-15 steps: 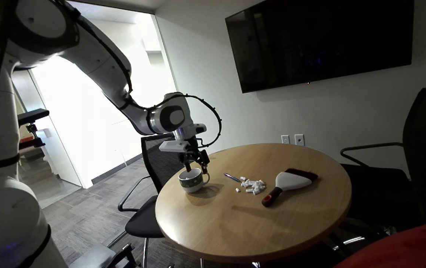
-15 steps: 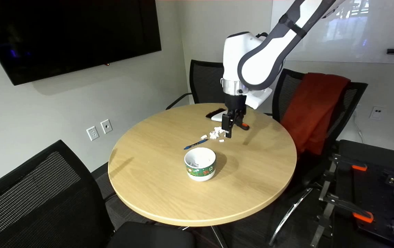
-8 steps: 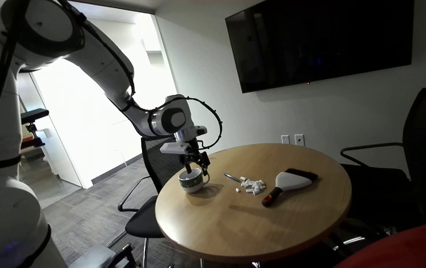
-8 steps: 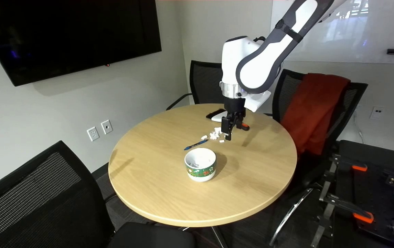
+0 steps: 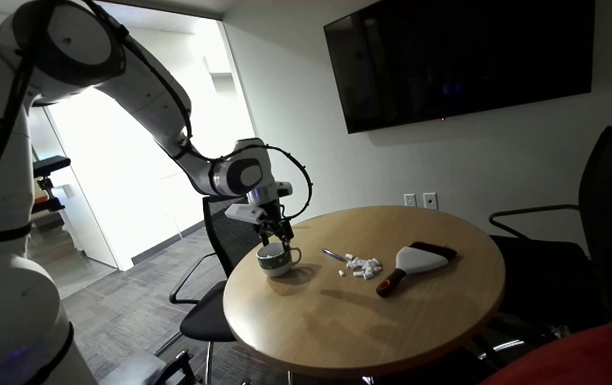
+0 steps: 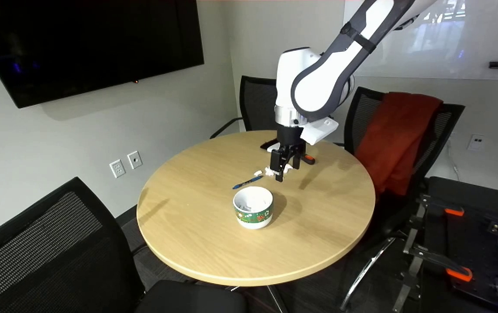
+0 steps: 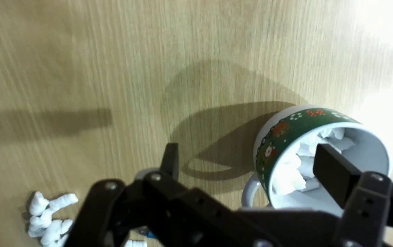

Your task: Pour the contents of the cup onto the table

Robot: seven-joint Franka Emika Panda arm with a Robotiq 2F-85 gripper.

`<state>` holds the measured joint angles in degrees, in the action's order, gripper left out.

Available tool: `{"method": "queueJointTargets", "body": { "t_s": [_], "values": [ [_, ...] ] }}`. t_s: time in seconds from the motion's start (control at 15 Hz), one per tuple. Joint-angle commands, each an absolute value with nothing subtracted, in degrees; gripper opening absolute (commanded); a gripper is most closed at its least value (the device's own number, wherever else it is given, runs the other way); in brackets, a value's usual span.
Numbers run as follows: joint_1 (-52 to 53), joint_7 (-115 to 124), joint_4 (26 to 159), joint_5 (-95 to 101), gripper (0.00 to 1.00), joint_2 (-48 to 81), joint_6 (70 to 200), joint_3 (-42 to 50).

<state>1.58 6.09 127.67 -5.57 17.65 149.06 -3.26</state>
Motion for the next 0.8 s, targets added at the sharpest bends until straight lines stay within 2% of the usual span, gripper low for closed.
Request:
{"method": "queueJointTargets", "body": {
  "t_s": [0.0, 0.73],
  "values": [
    [4.37, 12.7, 126.84, -4.27, 1.0, 19.6, 153.63, -1.55],
    [9.68, 23.93, 123.73, -0.53, 1.0, 25.2, 155.61, 3.68]
  ]
}}
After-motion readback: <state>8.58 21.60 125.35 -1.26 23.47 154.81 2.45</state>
